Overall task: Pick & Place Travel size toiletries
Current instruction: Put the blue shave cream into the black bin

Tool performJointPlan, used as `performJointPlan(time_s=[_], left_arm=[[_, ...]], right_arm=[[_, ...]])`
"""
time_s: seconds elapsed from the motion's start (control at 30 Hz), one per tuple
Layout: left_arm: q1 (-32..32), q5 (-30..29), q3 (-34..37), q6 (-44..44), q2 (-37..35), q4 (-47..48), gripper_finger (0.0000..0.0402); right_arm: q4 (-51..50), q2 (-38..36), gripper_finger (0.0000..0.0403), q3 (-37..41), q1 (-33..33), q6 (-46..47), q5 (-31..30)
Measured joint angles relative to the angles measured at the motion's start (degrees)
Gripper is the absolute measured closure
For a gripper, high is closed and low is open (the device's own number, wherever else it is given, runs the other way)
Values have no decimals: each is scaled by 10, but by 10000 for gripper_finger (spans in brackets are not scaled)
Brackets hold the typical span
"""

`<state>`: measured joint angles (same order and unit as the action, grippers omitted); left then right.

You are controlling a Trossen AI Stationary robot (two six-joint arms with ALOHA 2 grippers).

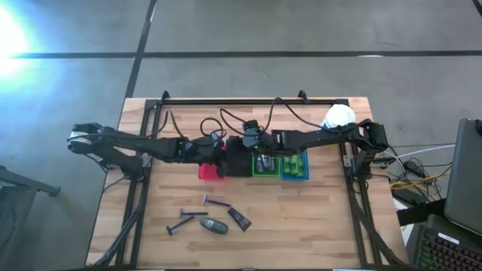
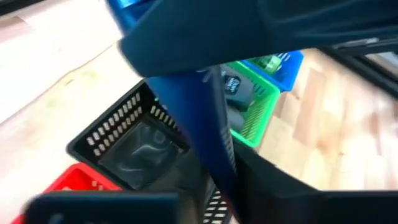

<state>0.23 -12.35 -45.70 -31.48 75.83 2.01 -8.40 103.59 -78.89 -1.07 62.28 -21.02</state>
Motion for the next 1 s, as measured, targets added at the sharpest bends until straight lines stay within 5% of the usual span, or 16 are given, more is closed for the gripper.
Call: performJointPlan(time_s=[0.13,0.47,0.7,1.0], left_arm=[[0,-9,1,10,0,4,390],[0,-8,16,-85,0,34,397],[0,87,54,-233,14,-60,397],[4,99,4,-284,95,-79,396]], right_arm=[[-3,-1,251,0,1,7,0],[-112,-39,196,0,4,26,-43],[-260,-95,147,0,3,71,-91],[-279,-125,112,0,10,64,-92]])
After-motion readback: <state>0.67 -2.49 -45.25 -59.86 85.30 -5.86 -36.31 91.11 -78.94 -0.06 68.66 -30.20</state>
